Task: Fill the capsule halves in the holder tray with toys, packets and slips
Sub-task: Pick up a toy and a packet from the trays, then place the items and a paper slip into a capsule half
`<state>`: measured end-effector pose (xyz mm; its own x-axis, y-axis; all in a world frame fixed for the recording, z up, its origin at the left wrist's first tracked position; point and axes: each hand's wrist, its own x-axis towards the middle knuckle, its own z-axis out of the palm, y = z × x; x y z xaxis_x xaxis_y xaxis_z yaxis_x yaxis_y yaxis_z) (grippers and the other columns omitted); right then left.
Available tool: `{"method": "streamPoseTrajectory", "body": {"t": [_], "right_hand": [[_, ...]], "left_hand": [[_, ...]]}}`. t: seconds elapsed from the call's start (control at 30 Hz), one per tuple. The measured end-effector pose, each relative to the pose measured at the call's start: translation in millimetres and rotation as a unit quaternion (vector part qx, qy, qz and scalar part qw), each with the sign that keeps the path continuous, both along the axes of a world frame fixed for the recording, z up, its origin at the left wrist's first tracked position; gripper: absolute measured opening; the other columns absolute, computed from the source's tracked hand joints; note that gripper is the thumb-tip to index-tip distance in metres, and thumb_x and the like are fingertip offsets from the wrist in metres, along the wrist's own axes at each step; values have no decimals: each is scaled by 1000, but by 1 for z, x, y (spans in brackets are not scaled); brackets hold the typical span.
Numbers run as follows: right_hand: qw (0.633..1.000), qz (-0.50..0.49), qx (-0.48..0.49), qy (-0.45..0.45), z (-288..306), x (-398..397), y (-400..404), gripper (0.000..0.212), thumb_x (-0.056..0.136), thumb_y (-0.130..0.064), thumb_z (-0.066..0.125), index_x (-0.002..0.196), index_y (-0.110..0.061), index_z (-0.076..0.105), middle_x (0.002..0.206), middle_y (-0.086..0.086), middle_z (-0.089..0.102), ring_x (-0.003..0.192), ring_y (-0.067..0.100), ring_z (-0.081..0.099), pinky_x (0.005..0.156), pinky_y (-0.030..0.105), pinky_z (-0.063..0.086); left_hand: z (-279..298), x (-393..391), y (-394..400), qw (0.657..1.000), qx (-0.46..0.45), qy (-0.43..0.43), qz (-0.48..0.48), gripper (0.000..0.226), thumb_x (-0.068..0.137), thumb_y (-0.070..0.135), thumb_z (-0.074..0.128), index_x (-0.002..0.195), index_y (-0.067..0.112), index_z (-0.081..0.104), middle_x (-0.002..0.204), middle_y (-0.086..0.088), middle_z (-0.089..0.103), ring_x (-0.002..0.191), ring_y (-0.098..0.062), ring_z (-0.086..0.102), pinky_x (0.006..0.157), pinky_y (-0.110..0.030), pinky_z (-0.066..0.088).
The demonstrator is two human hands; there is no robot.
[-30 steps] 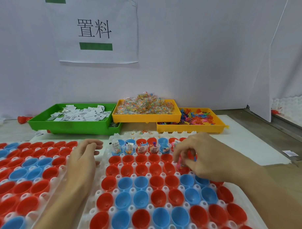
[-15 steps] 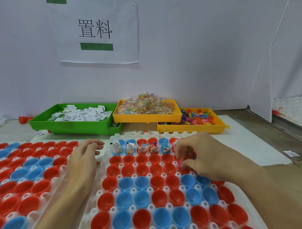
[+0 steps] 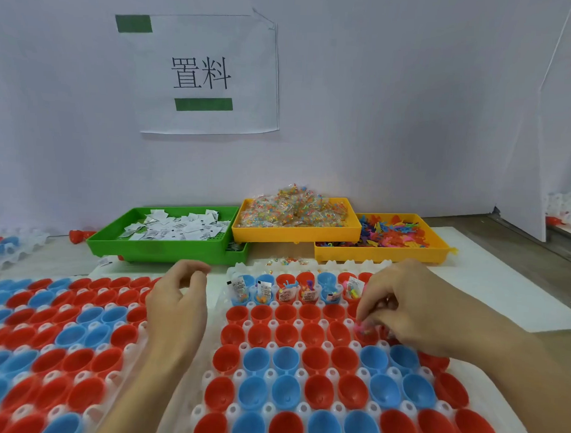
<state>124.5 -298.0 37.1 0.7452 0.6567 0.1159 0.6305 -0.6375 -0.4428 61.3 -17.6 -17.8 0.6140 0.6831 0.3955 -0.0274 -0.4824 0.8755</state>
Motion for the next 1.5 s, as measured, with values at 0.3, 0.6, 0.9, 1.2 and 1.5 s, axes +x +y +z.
{"method": "streamPoseTrajectory", "body": {"t": [0.3,0.6,0.9,1.2,1.5], "right_hand": [[993,34,99,-61,-4,14,-9,26,85,-17,77,80,-42,76,84,-32,64,88,-1,59,72,10,45],[988,11,135,-71,-11,23,-14,20,87,-22,75,87,-42,77,86,-27,65,87,3,60,68,14,48],[986,-4,146,-81,-7,19,-14,24,88,-22,74,83,-46,73,90,-28,64,89,2,61,70,12,47],[969,-62,221,-90,-2,14,-7,14,90,-24,67,85,-33,76,77,-21,70,84,-4,62,70,6,45],[938,-15,318,136,6,1,3,43,74,-68,55,81,-33,79,76,-3,75,65,7,67,58,13,49]], "left_hand": [[54,94,59,967,186,161,65,25,86,1,55,105,2,71,105,-17,70,98,-32,63,83,-33,48],[57,141,119,878,280,387,29,19,89,8,61,101,-4,70,102,-20,70,87,-29,64,81,-40,57],[62,139,113,930,260,258,18,9,88,12,71,80,10,66,93,-18,69,85,-31,63,79,-35,51],[83,83,8,973,218,52,-55,10,82,6,68,78,14,64,83,-7,71,72,-23,69,67,-35,55],[74,29,-101,898,297,-47,-322,20,65,-10,69,73,8,65,70,0,61,63,-15,58,61,-36,52]]}}
